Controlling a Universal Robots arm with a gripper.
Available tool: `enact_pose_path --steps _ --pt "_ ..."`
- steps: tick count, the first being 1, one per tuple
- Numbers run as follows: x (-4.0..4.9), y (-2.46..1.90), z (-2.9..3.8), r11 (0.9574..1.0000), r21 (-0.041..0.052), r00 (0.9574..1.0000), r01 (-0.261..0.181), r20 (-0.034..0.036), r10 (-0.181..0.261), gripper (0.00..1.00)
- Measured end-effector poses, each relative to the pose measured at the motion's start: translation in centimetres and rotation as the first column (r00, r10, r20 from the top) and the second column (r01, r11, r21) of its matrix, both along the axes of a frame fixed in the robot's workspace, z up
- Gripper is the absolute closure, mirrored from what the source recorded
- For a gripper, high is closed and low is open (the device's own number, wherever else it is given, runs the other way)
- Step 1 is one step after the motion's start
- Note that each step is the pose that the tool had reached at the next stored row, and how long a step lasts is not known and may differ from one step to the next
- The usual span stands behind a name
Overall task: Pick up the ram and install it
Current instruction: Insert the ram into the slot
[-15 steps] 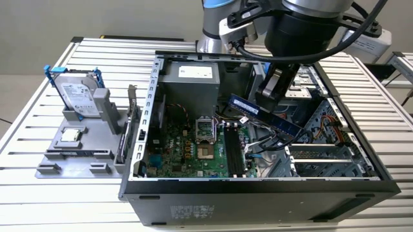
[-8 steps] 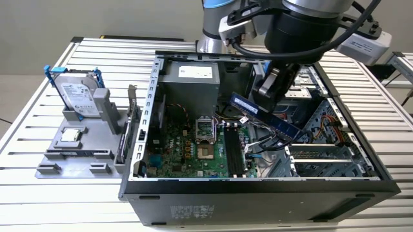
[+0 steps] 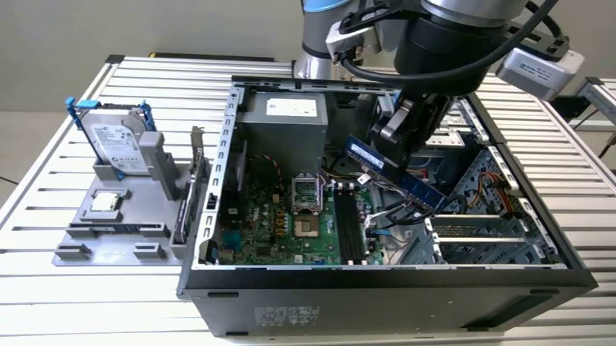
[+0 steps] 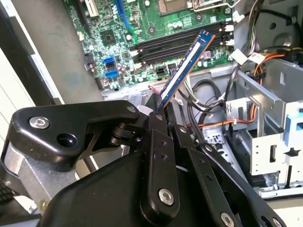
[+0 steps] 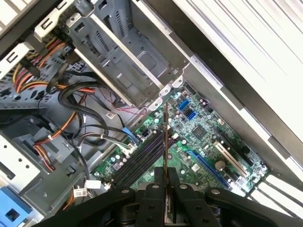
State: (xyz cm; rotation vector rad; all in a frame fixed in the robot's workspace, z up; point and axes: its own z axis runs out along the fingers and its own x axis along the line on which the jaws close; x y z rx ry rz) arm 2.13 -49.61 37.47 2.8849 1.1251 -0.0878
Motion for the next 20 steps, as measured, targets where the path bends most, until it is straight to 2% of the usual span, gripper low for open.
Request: enact_pose_path --steps 5,10,15,20 --pt "0.00 0.00 -0.01 0.9983 0.0000 0.9983 0.058 0.0000 -0.058 1.00" --pt "0.00 0.00 -0.02 0.9930 0.0000 0.9930 0.118 0.0000 -0.118 1.00" --pt "0.00 0.00 -0.03 0.9837 0.0000 0.9837 0.180 0.0000 -0.180 1.00" --pt "0.00 0.00 -0.05 0.9702 0.0001 0.9702 0.242 0.0000 -0.242 1.00"
